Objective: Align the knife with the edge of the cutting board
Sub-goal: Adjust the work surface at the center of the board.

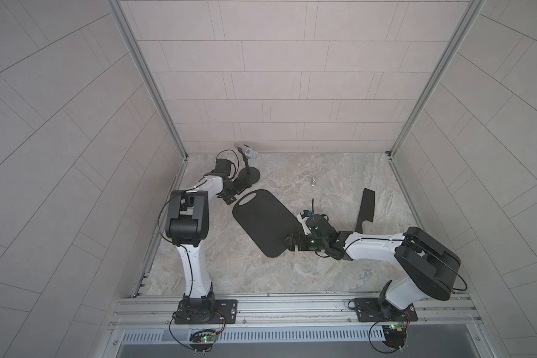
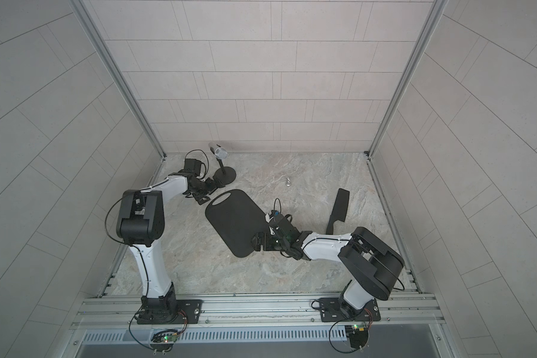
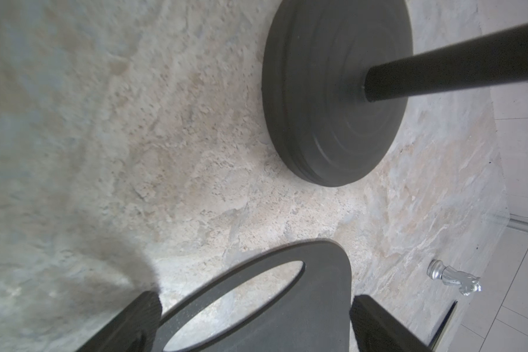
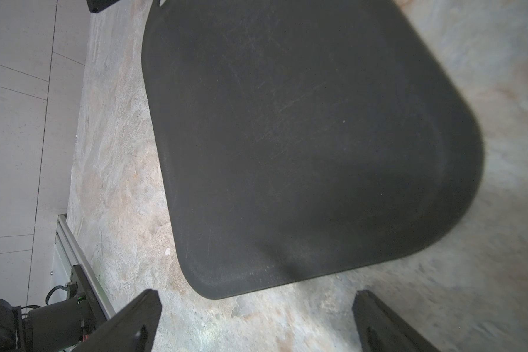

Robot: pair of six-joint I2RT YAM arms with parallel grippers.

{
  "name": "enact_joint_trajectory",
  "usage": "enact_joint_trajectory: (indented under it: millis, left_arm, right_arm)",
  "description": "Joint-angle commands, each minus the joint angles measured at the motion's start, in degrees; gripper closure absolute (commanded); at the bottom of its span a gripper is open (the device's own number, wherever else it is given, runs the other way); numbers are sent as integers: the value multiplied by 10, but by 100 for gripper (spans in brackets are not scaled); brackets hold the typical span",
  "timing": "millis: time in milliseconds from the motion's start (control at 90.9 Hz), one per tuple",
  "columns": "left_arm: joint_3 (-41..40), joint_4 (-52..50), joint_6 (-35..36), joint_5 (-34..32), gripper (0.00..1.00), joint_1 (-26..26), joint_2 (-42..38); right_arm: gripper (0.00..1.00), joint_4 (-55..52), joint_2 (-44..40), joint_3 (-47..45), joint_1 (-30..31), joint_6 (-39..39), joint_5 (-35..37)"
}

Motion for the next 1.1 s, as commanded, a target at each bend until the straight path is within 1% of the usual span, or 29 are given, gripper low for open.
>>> enact_joint_trajectory:
  millis: [0,143,297,550,782,837,1090]
  left_arm:
    - [-13,-7,-12,11,0,-2,4]
    - [-41,0,-30,16,0,-7,-4]
    - [-72,10,-46,2,0,-23,-12]
    - [-109,13,-59,-1,0,-34,-42]
    - [-151,25,-59,7,0,-35,-70]
    - [-162,32,-77,11,0,-36,-75]
    - [-182,41,-83,8,0,-56,-91]
  right_arm:
    - [0,-67,18,-18,-6,0,21]
    - [0,-69,21,-16,-9,0,17]
    - [0,-72,21,-15,-11,1,18]
    - [0,-93,17,-16,-21,7,37]
    - [0,-135,-3,-19,-31,12,59]
    - [0,-153,-9,-16,-34,15,67]
    - [0,-179,-28,-13,-40,14,81]
